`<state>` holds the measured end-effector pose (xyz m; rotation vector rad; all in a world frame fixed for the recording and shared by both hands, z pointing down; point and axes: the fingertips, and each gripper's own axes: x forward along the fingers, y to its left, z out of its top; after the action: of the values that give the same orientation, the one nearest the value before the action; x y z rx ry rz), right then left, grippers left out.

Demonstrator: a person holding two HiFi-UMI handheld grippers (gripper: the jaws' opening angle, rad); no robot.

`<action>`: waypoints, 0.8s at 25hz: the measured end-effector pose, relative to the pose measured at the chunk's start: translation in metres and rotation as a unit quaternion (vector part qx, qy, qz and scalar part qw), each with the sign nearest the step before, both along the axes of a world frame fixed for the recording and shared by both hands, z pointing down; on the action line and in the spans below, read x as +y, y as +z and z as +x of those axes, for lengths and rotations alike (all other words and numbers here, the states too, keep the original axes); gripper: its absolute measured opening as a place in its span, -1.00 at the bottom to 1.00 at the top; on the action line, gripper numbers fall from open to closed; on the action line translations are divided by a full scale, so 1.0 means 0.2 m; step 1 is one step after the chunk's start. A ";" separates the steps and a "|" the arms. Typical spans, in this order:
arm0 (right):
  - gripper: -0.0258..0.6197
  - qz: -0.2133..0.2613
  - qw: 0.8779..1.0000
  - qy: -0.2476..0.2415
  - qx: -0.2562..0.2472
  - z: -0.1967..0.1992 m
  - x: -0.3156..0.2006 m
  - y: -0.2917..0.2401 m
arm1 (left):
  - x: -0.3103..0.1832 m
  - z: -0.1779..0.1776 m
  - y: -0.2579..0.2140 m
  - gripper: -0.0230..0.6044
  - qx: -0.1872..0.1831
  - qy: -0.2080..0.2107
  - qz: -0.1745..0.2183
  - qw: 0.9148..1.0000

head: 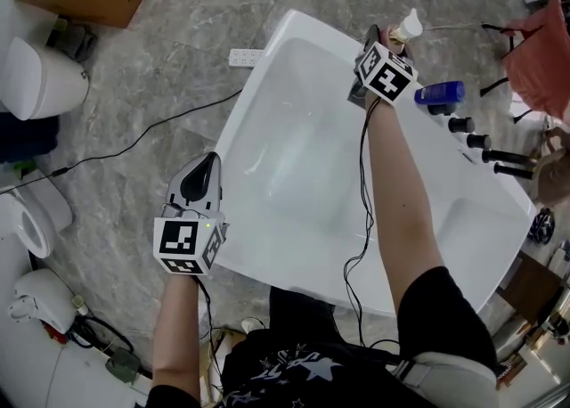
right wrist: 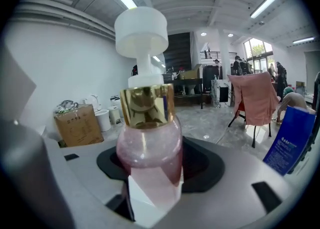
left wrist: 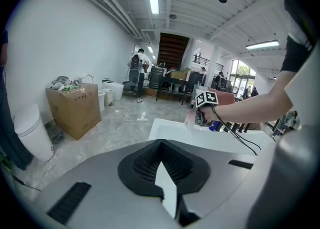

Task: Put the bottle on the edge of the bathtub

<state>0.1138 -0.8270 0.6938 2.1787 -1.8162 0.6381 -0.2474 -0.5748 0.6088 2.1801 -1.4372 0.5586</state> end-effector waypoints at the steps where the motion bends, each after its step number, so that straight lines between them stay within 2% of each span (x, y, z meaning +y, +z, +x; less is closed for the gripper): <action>1: -0.15 0.001 1.000 -0.002 -0.005 0.00 0.01 0.00 | 0.01 0.01 0.00 -0.88 0.001 0.001 0.000 1.000; 6: -0.03 0.001 1.000 -0.028 0.003 -0.01 0.10 -0.04 | 0.05 0.02 -0.05 -0.88 0.004 0.000 0.001 1.000; 13: -0.02 0.001 0.998 -0.057 0.011 -0.05 0.26 -0.18 | 0.13 0.05 -0.20 -0.88 0.016 -0.003 0.021 1.000; 20: -0.03 0.011 0.998 -0.064 -0.006 -0.14 0.54 -0.39 | 0.36 0.05 -0.37 -0.88 0.034 -0.004 0.040 0.999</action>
<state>0.0854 -0.7182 0.6152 2.0549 -1.9596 0.6083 -0.2378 -0.5030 0.5349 2.2321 -1.4538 0.4273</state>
